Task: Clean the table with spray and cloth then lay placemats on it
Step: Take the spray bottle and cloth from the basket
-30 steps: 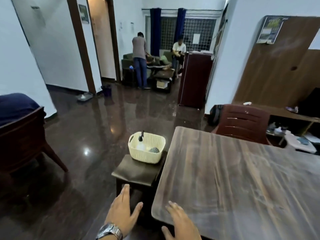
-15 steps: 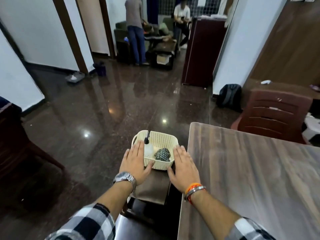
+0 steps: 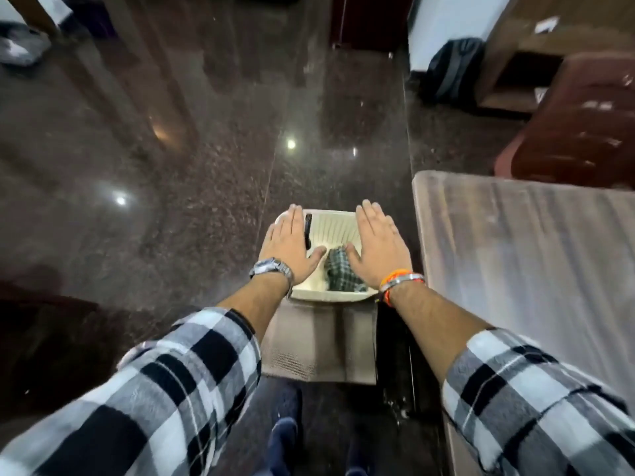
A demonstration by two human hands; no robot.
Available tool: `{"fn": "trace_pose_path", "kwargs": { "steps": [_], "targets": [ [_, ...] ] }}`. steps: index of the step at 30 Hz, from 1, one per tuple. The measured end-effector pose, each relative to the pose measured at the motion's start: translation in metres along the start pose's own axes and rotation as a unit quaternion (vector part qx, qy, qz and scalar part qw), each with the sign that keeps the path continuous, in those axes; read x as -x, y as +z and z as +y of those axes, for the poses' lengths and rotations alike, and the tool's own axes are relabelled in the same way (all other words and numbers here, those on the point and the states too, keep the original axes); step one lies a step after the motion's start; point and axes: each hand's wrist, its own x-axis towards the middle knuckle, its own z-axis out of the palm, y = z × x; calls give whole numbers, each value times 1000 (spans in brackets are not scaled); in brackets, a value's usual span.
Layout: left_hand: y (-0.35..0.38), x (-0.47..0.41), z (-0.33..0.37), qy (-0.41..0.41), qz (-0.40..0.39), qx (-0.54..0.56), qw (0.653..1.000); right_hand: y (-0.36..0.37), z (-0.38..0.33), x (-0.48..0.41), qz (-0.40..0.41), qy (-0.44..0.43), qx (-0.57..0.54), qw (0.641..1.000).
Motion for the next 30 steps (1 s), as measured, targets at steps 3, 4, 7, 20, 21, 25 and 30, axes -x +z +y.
{"fn": "trace_pose_path", "kwargs": {
  "steps": [3, 4, 7, 20, 21, 25, 30],
  "targets": [
    [25, -16, -17, -5, -38, 40, 998, 32, -1, -6, -44, 18, -2, 999],
    [33, -19, -21, -13, -56, 57, 997, 44, 1, -6, -58, 23, -5, 998],
    [54, -29, -29, -43, -133, 119, 983, 72, 7, -11, -119, 57, -20, 991],
    [105, -73, -48, -92, -98, 311, 941, 158, 12, -45, -506, 147, 5, 850],
    [106, -77, -49, -84, -100, 312, 941, 163, 13, -43, -497, 159, -1, 853],
    [101, -84, -45, -75, -113, 326, 936, 152, 8, -37, -401, 229, -87, 883],
    [80, -69, -11, -51, 22, 366, 929, 77, 16, -34, -110, 326, -271, 899]
  ]
}}
